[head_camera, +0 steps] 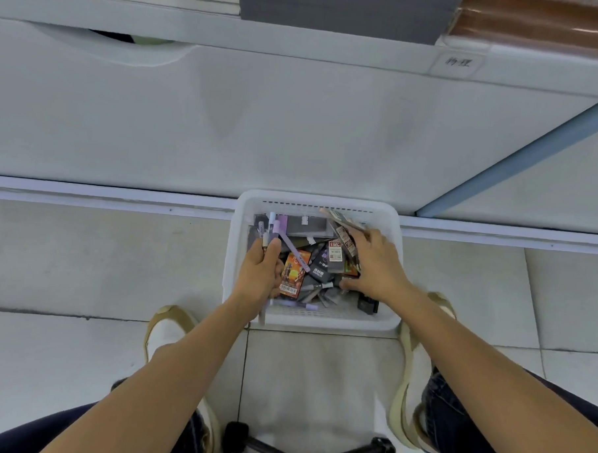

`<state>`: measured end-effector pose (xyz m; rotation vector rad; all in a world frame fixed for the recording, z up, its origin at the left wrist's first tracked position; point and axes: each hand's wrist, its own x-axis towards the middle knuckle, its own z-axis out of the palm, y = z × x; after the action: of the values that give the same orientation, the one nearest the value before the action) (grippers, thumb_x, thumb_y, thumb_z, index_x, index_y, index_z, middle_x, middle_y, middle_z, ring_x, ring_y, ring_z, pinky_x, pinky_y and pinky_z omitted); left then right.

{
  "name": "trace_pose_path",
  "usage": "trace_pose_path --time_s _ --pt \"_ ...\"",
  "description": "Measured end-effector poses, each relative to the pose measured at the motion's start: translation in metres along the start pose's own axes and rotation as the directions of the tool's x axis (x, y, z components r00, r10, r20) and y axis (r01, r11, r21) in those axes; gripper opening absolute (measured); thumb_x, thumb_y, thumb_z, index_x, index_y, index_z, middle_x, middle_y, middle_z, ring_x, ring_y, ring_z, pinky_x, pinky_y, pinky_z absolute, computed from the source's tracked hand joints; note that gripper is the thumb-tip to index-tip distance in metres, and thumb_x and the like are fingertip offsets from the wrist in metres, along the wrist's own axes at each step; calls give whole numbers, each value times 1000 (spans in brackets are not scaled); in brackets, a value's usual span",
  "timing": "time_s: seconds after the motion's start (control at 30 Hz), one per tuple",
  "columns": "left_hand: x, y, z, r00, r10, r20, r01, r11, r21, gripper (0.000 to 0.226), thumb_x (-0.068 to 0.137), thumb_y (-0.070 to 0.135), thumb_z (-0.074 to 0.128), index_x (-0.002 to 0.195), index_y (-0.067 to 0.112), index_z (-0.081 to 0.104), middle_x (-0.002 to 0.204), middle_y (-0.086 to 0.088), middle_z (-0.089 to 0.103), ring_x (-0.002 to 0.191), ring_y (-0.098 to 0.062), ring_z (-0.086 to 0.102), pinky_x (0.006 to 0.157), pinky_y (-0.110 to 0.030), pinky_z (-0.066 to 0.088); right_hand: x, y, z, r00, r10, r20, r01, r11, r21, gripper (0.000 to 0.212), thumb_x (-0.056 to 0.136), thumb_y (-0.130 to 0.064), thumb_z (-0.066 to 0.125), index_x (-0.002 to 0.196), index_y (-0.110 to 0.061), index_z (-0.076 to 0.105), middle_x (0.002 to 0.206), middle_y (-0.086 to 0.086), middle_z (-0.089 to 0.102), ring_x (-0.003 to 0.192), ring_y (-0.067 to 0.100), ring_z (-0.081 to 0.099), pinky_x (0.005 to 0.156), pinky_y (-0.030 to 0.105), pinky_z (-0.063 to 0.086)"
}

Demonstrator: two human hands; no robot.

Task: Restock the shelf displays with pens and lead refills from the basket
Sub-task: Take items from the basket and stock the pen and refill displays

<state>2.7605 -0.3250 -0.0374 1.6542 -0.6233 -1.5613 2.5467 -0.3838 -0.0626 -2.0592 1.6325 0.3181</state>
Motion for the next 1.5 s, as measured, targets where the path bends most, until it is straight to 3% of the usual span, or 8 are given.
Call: trace_pose_path --time_s 0.5,0.63,0.73,0.87,1.03,1.23,1.37,1.5 --pt "-2 8 12 997 -59 43 56 996 69 21 95 23 58 81 15 45 62 -6 35 40 -9 24 35 -18 25 -16 14 -56 882 -43 -468 203 933 297 18 91 -15 63 106 -14 72 101 -1 73 73 10 62 76 33 53" --pt "-3 27 17 992 113 64 -124 969 213 21 85 34 70 82 16 60 66 -3 56 47 -9 46 43 -20 38 -18 6 -89 956 -98 -278 240 804 544 8 91 -24 66 96 -24 72 90 -16 69 85 -2 62 79 12 43" --pt "-10 40 19 967 190 168 -235 919 315 23 77 42 77 85 23 65 62 15 62 57 -2 59 54 -16 47 -19 -11 -94 966 -243 -86 245 765 595 6 89 -29 68 93 -27 71 90 -18 69 87 -6 62 80 11 43" --pt "-23 43 17 911 38 411 -189 923 334 13 76 30 79 73 23 69 62 6 69 58 -6 67 54 -14 50 -19 -37 -86 959 -258 -115 267 697 665 12 85 -35 71 89 -23 73 82 -18 69 84 -2 63 80 18 45" --pt "-29 45 6 935 -29 354 -62 968 243 25 85 14 71 62 17 61 45 9 59 35 -1 52 37 -10 39 -22 -52 -79 966 -241 -98 227 598 768 12 91 -34 64 92 -24 70 82 -20 67 75 -6 59 68 17 43" --pt "-36 73 -4 959 73 273 -98 992 81 27 84 31 67 76 7 59 44 -2 42 32 -9 24 34 -19 22 -27 -51 -116 934 -354 -45 104 149 983 24 95 -7 55 119 -4 57 98 6 66 85 13 66 68 23 55" --pt "-53 108 1 934 233 270 -249 968 25 31 94 29 58 76 6 70 63 -19 47 34 -14 25 35 -20 20 -33 -68 -155 962 -169 -215 251 238 938 27 83 -22 72 72 -16 48 62 1 53 45 11 44 40 20 38" --pt "-79 146 14 874 428 230 -435 900 -23 23 98 24 54 84 21 73 53 1 60 42 -19 48 33 -16 33 -50 -79 -198 921 -47 -387 387 233 892 38 83 -17 74 67 -17 41 54 1 46 41 11 33 35 19 24"
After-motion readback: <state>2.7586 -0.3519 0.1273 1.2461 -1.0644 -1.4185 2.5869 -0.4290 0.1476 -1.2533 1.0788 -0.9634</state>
